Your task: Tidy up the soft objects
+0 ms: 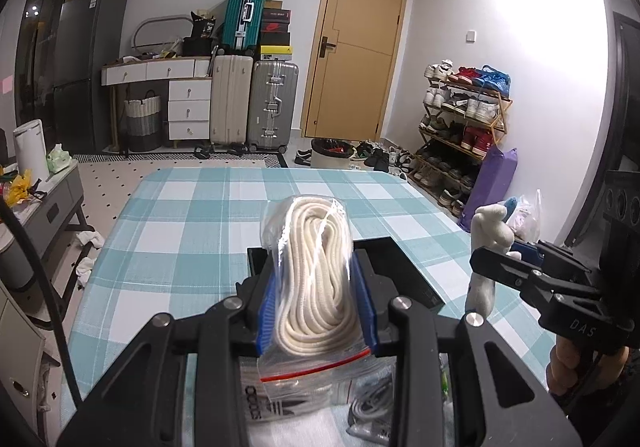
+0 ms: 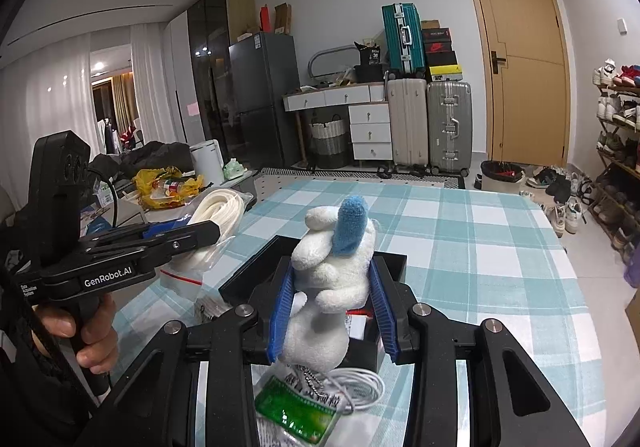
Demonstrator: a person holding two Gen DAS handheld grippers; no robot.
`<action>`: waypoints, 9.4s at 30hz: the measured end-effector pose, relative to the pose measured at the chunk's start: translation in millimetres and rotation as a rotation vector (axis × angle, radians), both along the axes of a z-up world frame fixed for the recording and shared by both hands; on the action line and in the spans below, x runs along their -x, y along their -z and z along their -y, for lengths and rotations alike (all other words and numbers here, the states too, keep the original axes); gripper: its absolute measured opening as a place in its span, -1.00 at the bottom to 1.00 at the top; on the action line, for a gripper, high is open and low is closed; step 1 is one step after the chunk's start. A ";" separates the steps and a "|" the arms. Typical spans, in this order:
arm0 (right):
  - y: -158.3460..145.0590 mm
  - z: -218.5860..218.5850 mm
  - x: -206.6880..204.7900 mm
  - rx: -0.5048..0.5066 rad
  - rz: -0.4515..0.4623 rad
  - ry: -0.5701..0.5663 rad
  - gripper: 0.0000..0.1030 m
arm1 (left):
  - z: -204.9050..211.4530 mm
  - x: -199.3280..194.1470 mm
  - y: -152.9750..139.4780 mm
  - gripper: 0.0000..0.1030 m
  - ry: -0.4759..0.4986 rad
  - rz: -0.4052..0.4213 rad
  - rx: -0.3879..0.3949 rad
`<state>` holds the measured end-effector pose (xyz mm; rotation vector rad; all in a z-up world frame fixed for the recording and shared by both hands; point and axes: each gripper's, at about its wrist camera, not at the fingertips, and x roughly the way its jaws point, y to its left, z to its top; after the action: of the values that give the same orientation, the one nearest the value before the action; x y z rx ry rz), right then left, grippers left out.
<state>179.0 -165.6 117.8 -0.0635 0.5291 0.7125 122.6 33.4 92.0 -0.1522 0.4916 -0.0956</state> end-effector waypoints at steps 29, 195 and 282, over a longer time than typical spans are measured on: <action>31.4 -29.8 -56.4 0.076 -0.052 0.028 -0.27 | 2.2 -61.0 28.1 -0.36 -0.013 -0.077 -0.019; 89.0 -10.5 30.7 0.151 -0.376 0.017 -0.32 | 4.0 3.2 103.5 1.00 -0.155 -0.319 -0.079; 123.3 -22.8 -6.1 0.186 -0.407 -0.076 0.01 | 35.8 5.5 88.5 -0.08 0.218 -0.267 -0.071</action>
<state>185.1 -142.8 -5.5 -0.1134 0.9869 0.7522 117.1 -2.3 3.5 -0.0414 0.7763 -0.2729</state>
